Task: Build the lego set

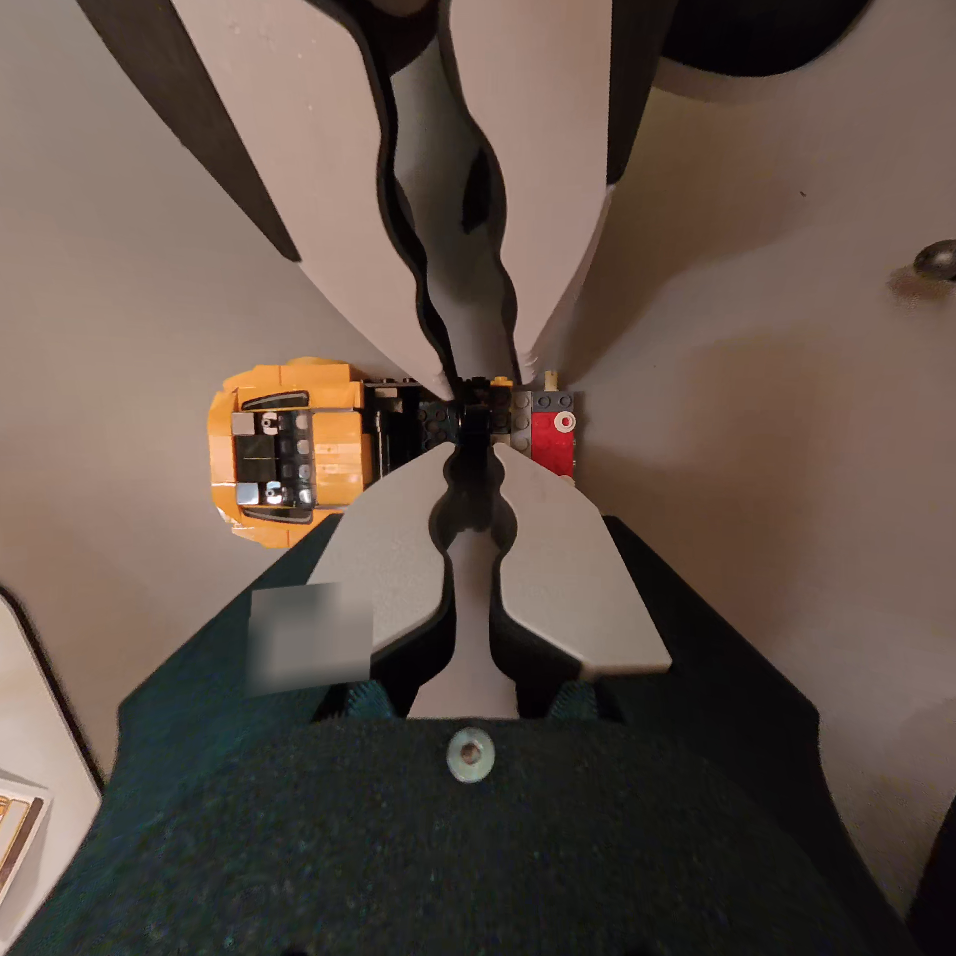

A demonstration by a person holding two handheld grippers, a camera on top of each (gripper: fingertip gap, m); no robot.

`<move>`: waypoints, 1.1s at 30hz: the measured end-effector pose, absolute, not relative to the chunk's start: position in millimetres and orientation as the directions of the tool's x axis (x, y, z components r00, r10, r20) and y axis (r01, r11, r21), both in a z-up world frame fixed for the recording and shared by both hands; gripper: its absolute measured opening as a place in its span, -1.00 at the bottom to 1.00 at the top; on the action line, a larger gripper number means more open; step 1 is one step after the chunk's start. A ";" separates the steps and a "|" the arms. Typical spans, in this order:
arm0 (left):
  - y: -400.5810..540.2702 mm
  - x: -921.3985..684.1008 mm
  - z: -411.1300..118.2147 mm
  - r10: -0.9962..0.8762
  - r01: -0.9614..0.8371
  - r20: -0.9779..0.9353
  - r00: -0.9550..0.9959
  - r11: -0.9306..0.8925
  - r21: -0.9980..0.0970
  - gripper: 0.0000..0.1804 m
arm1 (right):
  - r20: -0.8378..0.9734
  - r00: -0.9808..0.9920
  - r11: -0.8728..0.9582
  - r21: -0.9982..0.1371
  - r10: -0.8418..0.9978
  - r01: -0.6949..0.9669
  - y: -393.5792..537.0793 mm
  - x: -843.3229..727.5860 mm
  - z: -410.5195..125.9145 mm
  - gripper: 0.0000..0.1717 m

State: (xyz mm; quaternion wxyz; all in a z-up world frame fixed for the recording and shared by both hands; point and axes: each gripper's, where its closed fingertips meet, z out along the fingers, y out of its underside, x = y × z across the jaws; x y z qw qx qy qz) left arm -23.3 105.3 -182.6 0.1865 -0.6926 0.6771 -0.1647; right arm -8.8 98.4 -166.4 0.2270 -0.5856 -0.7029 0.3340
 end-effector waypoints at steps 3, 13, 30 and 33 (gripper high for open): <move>105.6 -23.0 -182.9 -0.999 -0.880 -0.017 0.033 -0.021 -0.474 -0.91 | -0.083 -0.210 0.081 -0.739 0.974 0.669 96.4 -9.2 -169.2 -0.78; 104.6 -26.4 -184.2 -0.999 -0.880 0.008 0.050 -0.048 -0.473 -0.83 | -0.087 -0.212 0.080 -0.737 0.973 0.671 95.5 -11.0 -172.4 -0.78; 99.7 -34.2 -170.8 -0.992 -0.845 -0.054 0.112 -0.067 -0.530 -0.76 | -0.074 -0.186 0.068 -0.753 0.980 0.654 105.9 -8.9 -163.8 -0.74; 104.2 -42.0 -165.4 -0.974 -0.805 -0.081 0.210 -0.125 -0.581 -0.74 | -0.109 -0.138 0.005 -0.770 0.984 0.638 112.9 -3.5 -158.0 -0.74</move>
